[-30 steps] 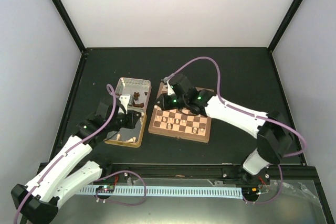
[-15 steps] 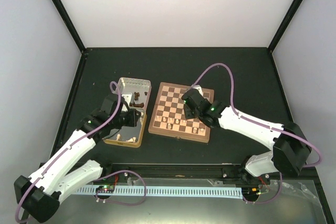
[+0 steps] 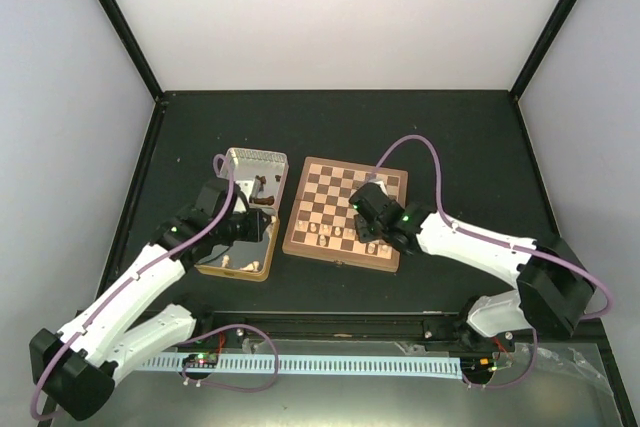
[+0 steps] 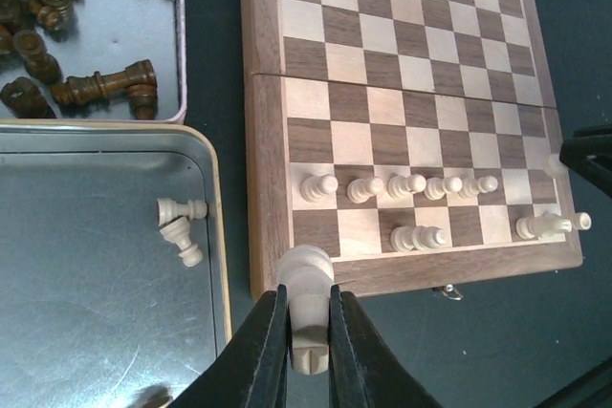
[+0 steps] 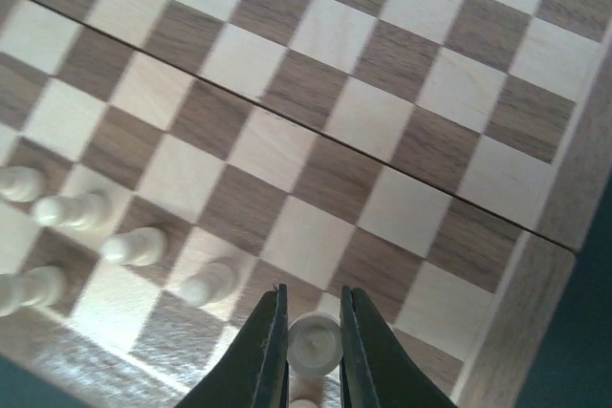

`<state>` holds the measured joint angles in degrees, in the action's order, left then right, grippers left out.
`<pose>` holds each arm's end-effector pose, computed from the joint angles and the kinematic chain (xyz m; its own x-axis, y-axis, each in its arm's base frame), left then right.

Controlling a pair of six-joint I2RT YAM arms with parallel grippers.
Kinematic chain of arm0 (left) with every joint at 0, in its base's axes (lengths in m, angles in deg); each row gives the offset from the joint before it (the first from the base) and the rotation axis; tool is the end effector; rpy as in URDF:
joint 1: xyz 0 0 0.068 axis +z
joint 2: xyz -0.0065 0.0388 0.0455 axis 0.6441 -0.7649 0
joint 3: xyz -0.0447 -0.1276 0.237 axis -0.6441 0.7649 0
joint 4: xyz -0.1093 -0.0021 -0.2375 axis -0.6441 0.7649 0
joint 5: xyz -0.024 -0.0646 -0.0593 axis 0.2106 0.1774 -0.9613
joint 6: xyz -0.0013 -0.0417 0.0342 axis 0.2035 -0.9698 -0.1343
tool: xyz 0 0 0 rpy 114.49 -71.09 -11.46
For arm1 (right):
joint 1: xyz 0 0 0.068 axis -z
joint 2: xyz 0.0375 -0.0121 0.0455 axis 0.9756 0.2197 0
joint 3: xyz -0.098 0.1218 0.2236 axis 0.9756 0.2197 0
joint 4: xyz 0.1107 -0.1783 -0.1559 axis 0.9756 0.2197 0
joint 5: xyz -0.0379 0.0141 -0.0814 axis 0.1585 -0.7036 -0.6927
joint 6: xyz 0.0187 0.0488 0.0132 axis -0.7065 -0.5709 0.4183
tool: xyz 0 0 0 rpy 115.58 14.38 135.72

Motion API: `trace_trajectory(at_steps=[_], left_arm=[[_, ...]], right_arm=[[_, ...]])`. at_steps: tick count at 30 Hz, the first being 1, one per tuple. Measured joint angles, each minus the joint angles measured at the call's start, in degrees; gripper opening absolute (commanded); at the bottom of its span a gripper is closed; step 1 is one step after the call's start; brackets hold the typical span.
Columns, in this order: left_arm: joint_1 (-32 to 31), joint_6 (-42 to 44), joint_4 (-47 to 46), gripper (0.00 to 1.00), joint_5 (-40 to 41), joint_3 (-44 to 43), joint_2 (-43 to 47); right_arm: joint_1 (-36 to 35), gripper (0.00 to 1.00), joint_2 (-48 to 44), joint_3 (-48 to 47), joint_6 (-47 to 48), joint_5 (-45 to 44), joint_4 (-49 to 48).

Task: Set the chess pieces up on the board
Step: Place the chess piece on the chessboard.

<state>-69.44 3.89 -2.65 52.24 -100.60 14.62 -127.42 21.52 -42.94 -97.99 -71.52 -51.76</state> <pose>0.1492 -0.0901 0.2590 -0.8227 -0.0607 -0.5652 0.2198 0.8830 -0.4148 0.1784 0.1974 0.2061 -0.8162 -0.1769 -0.5500 -0.2423 0.9690 0.0480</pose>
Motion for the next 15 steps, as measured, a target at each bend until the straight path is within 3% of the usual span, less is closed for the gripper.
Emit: trace_trajectory(at_steps=[8,15], left_arm=[[0.0,-5.0,2.6,0.06,8.7,-0.2,3.5],[0.8,-9.9,4.4,0.08,18.9,-0.3,14.1]], right_arm=[[-6.2,0.08,1.1,-7.9,2.1,3.1,-1.7],[-14.6,0.07,14.4,-21.7,0.4,5.1,-4.2]])
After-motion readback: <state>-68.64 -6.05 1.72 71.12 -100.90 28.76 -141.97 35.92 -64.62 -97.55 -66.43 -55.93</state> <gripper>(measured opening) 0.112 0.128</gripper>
